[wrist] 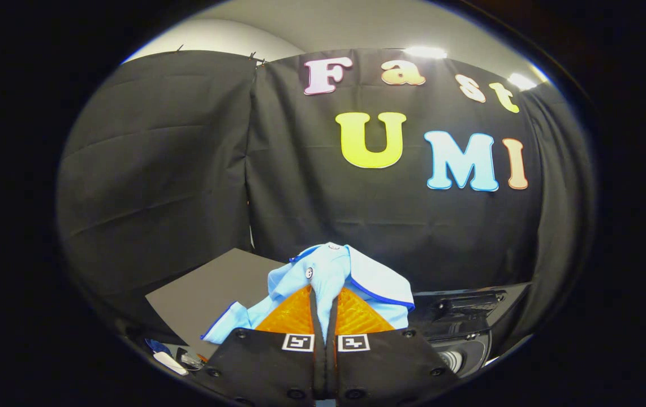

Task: Put the clothes into the washing machine and then close the washing machine lid.

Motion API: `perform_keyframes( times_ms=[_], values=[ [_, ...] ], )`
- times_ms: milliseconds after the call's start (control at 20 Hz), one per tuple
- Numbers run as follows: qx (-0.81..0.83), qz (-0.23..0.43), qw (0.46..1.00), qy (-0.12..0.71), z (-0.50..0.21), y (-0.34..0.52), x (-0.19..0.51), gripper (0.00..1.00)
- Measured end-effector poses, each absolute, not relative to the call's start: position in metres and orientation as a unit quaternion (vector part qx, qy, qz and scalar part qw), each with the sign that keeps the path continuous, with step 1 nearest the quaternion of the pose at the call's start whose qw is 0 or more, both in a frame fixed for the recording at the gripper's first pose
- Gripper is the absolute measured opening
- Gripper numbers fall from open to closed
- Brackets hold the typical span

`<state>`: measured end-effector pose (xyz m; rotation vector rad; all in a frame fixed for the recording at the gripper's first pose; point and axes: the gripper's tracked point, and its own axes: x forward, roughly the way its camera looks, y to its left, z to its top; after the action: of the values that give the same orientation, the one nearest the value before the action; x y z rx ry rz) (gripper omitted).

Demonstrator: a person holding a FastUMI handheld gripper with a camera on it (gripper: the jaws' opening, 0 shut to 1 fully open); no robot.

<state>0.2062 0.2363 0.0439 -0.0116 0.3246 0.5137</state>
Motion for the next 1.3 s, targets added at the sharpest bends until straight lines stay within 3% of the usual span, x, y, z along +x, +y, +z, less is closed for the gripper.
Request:
perform_keyframes(
  times_ms=[1300],
  values=[
    [-0.011, 0.133, 0.975, 0.176, 0.004, 0.056, 0.257, 0.01]
  ],
)
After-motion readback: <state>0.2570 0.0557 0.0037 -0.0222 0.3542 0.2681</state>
